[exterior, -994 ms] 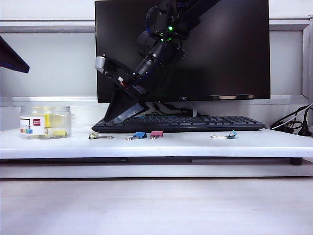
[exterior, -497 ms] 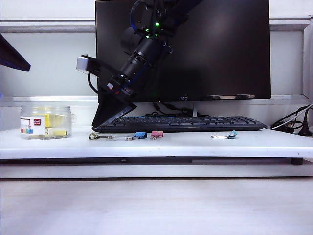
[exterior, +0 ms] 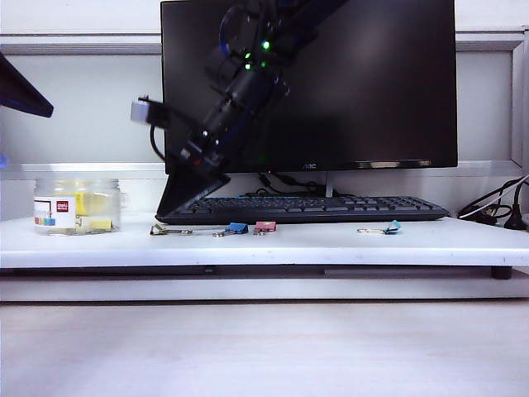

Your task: Pick up the clips with the largest number of clips of the same color on the table and place them in a round transparent plastic box.

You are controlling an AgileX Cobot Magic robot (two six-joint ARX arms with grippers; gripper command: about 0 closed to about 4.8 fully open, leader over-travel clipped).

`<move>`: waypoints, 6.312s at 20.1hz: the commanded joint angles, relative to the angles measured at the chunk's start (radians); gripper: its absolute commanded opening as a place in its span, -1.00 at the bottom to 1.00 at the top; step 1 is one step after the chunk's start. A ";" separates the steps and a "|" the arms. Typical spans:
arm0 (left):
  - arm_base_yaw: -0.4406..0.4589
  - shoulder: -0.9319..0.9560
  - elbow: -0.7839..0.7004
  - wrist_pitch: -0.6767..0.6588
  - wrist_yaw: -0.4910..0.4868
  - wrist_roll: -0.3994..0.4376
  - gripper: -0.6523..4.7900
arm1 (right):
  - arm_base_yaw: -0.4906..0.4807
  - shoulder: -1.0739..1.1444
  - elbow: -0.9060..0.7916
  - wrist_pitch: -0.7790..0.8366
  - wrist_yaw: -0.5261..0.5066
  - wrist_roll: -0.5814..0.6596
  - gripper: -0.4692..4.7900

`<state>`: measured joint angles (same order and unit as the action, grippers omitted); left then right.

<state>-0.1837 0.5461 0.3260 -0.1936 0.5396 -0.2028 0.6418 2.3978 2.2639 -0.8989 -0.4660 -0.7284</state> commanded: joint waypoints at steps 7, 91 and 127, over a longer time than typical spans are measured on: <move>0.000 0.000 0.006 0.015 0.026 -0.015 0.72 | 0.025 0.022 0.004 0.074 -0.002 -0.003 0.08; 0.000 0.000 0.006 -0.007 0.048 -0.019 0.72 | 0.060 0.123 0.115 0.689 -0.290 0.538 -0.41; 0.000 -0.001 0.006 0.013 0.051 -0.023 0.72 | 0.037 0.089 0.117 0.717 -0.235 0.544 -0.12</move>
<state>-0.1837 0.5453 0.3260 -0.2085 0.5838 -0.2226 0.6865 2.5202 2.3730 -0.2012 -0.7135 -0.1879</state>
